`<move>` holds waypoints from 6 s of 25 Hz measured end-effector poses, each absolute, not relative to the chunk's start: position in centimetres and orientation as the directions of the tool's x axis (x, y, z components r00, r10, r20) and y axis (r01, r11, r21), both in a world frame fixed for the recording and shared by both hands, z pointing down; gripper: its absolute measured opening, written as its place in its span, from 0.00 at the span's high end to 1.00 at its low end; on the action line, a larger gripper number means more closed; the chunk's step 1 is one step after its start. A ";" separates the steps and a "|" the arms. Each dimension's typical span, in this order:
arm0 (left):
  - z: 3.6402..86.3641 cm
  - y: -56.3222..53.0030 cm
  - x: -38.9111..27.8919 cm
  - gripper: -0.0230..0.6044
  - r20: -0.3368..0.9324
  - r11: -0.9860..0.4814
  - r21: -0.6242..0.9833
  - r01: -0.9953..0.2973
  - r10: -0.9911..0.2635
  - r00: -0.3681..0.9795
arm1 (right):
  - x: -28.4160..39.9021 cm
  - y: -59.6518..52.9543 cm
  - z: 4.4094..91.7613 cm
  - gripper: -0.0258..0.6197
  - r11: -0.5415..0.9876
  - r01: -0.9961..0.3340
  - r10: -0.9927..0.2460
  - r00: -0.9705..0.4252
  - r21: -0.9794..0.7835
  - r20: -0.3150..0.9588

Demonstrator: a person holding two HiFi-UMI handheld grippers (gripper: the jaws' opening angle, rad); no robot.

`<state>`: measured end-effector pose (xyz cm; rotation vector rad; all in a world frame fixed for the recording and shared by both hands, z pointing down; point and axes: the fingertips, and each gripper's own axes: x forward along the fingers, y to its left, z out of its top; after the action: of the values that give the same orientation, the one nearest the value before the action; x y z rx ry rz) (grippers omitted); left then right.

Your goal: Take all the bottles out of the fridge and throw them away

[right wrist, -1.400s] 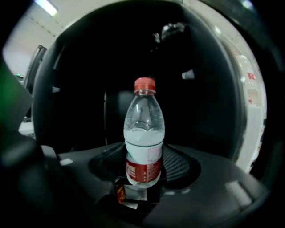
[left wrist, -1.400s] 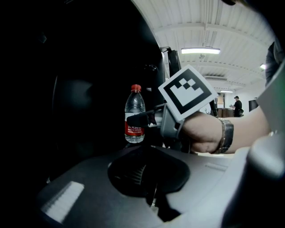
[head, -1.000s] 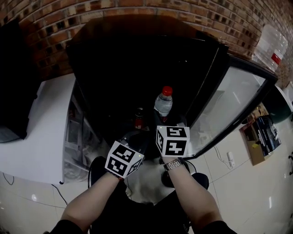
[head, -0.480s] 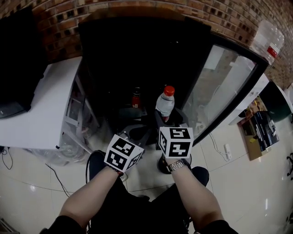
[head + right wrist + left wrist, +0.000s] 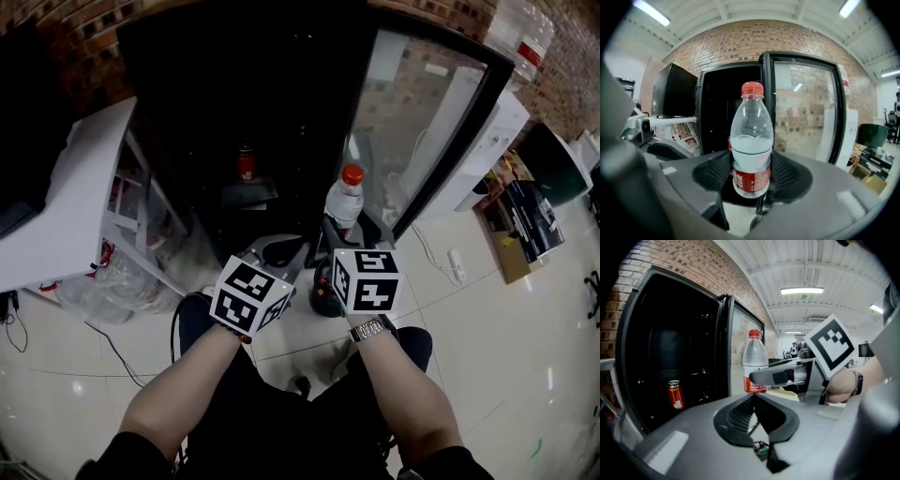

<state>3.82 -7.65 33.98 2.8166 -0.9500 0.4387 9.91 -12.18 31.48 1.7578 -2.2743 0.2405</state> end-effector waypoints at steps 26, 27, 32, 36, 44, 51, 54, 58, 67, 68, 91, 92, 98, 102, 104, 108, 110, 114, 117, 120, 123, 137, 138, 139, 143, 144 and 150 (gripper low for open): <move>50.9 -4.4 11.9 0.96 0.522 -0.795 0.234 -0.560 -0.383 0.762 | 21.3 -6.7 55.7 0.57 0.081 -0.988 -0.757 -0.145 -0.129 0.637; 51.6 -4.8 12.0 0.96 0.528 -0.792 0.241 -0.562 -0.379 0.760 | 21.4 -7.0 56.6 0.57 0.075 -0.988 -0.747 -0.146 -0.136 0.648; 54.7 -6.2 11.8 0.96 0.563 -0.773 0.274 -0.573 -0.354 0.747 | 21.5 -7.5 61.4 0.57 0.047 -0.986 -0.686 -0.149 -0.161 0.712; 56.4 -7.4 11.5 0.96 0.578 -0.761 0.289 -0.581 -0.345 0.740 | 21.8 -7.8 64.5 0.55 0.017 -0.986 -0.642 -0.137 -0.165 0.755; 56.6 -9.1 10.7 0.96 0.591 -0.751 0.294 -0.591 -0.343 0.730 | 22.5 -10.5 63.4 0.77 -0.010 -0.989 -0.671 -0.104 -0.149 0.734; 54.5 -10.7 9.6 0.96 0.572 -0.749 0.272 -0.605 -0.380 0.727 | 21.5 -13.0 60.1 0.77 0.014 -0.990 -0.714 -0.109 -0.143 0.692; 53.2 -11.3 8.9 0.96 0.560 -0.749 0.257 -0.611 -0.400 0.725 | 20.4 -14.0 58.1 0.76 0.040 -0.989 -0.736 -0.124 -0.140 0.666; 51.4 -12.0 7.5 0.96 0.545 -0.741 0.235 -0.629 -0.435 0.717 | 18.6 -15.2 55.5 0.76 0.086 -0.987 -0.762 -0.152 -0.135 0.629; 47.2 -14.3 3.5 0.96 0.498 -0.707 0.191 -0.681 -0.529 0.687 | 12.6 -17.9 49.9 0.72 0.222 -0.966 -0.807 -0.258 -0.131 0.532; 46.8 -14.5 2.9 0.96 0.496 -0.702 0.185 -0.688 -0.538 0.682 | 11.8 -18.2 49.4 0.71 0.237 -0.962 -0.809 -0.271 -0.132 0.521; 42.3 -19.5 -10.1 0.96 0.448 -0.547 0.132 -0.826 -0.711 0.542 | -3.7 -26.8 43.2 0.52 0.501 -0.860 -0.763 -0.493 -0.099 0.419; 42.2 -19.8 -10.6 0.96 0.445 -0.541 0.131 -0.831 -0.716 0.537 | -4.3 -27.3 43.0 0.51 0.508 -0.856 -0.761 -0.498 -0.097 0.417; 41.5 -21.5 -13.5 0.96 0.434 -0.513 0.128 -0.849 -0.740 0.513 | -7.1 -30.5 42.4 0.46 0.517 -0.852 -0.758 -0.501 -0.084 0.418; 41.4 -22.8 -14.7 0.96 0.429 -0.501 0.138 -0.854 -0.747 0.508 | -8.3 -32.4 42.4 0.45 0.515 -0.854 -0.757 -0.490 -0.066 0.431; 41.5 -23.4 -14.7 0.96 0.427 -0.508 0.142 -0.850 -0.743 0.515 | -8.6 -33.4 42.6 0.43 0.512 -0.857 -0.757 -0.483 -0.059 0.441; 41.6 -24.6 -14.3 0.96 0.424 -0.526 0.147 -0.838 -0.732 0.534 | -9.1 -35.2 43.3 0.43 0.507 -0.861 -0.754 -0.469 -0.047 0.460; 41.6 -25.2 -14.2 0.96 0.422 -0.532 0.149 -0.833 -0.728 0.540 | -9.3 -36.0 43.5 0.43 0.504 -0.863 -0.753 -0.464 -0.045 0.467; 41.9 -26.1 -14.4 0.96 0.421 -0.534 0.155 -0.831 -0.725 0.545 | -9.7 -37.5 44.0 0.43 0.502 -0.864 -0.751 -0.459 -0.040 0.475; 42.2 -26.6 -14.4 0.96 0.425 -0.535 0.159 -0.830 -0.722 0.546 | -9.9 -38.3 44.2 0.43 0.501 -0.864 -0.749 -0.458 -0.042 0.479; 42.4 -27.0 -14.4 0.96 0.427 -0.536 0.163 -0.828 -0.718 0.549 | -10.1 -39.1 44.4 0.43 0.501 -0.864 -0.748 -0.457 -0.043 0.481; 42.6 -27.3 -14.2 0.96 0.429 -0.539 0.166 -0.826 -0.715 0.553 | -10.1 -39.4 44.4 0.45 0.501 -0.865 -0.751 -0.458 -0.042 0.476; 41.7 -26.1 -12.7 0.96 0.422 -0.542 0.161 -0.825 -0.718 0.554 | -8.1 -35.4 43.3 0.46 0.515 -0.856 -0.747 -0.476 -0.049 0.464; 41.5 -25.8 -12.4 0.96 0.420 -0.542 0.160 -0.825 -0.719 0.554 | -7.7 -34.9 43.0 0.46 0.518 -0.854 -0.746 -0.479 -0.049 0.462; 41.3 -25.4 -12.0 0.96 0.418 -0.544 0.157 -0.824 -0.720 0.554 | -7.3 -34.3 42.7 0.46 0.521 -0.852 -0.747 -0.482 -0.049 0.459; 40.6 -24.2 -10.0 0.96 0.404 -0.563 0.143 -0.814 -0.718 0.567 | -5.5 -31.8 41.8 0.46 0.520 -0.852 -0.754 -0.487 -0.052 0.441; 40.5 -23.7 -9.5 0.96 0.404 -0.567 0.142 -0.811 -0.715 0.571 | -5.1 -31.1 41.7 0.46 0.520 -0.853 -0.755 -0.488 -0.054 0.438; 41.1 -20.9 -6.1 0.96 0.412 -0.592 0.151 -0.792 -0.691 0.595 | -1.4 -26.5 42.5 0.46 0.507 -0.860 -0.751 -0.474 -0.058 0.459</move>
<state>-6.07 -20.85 41.09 2.5071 -1.2046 0.4474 -1.37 -26.54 42.48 1.3361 -2.3778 0.3984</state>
